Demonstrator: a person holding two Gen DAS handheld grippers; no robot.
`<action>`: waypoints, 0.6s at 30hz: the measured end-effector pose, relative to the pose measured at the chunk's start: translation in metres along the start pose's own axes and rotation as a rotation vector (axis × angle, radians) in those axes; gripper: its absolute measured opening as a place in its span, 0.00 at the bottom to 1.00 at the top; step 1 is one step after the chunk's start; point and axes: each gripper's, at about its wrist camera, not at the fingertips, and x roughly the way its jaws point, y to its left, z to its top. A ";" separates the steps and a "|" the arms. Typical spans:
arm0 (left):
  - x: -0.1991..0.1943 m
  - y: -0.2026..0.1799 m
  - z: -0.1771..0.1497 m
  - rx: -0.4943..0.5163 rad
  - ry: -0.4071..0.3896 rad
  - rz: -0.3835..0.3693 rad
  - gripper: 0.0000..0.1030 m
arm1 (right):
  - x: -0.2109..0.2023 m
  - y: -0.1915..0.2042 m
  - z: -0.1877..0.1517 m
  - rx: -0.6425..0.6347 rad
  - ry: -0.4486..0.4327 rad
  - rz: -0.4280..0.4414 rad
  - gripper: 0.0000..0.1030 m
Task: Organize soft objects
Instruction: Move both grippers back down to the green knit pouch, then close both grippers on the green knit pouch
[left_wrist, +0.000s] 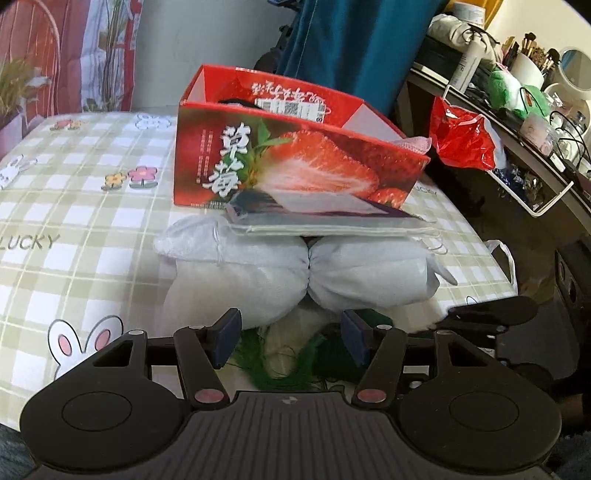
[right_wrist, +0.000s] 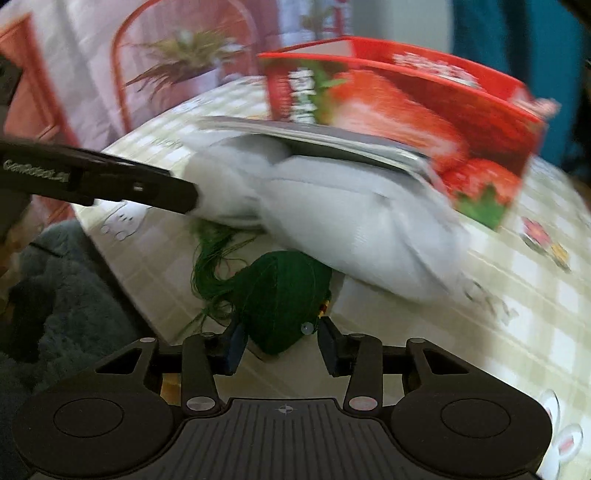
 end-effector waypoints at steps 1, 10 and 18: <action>0.001 0.000 0.000 -0.003 0.005 -0.003 0.59 | 0.003 0.004 0.003 -0.023 -0.001 0.003 0.37; 0.021 -0.006 -0.002 0.016 0.044 -0.073 0.50 | 0.011 0.016 0.008 -0.063 -0.079 0.021 0.41; 0.035 -0.014 -0.006 0.046 0.064 -0.149 0.45 | 0.008 0.013 -0.001 -0.035 -0.169 -0.005 0.64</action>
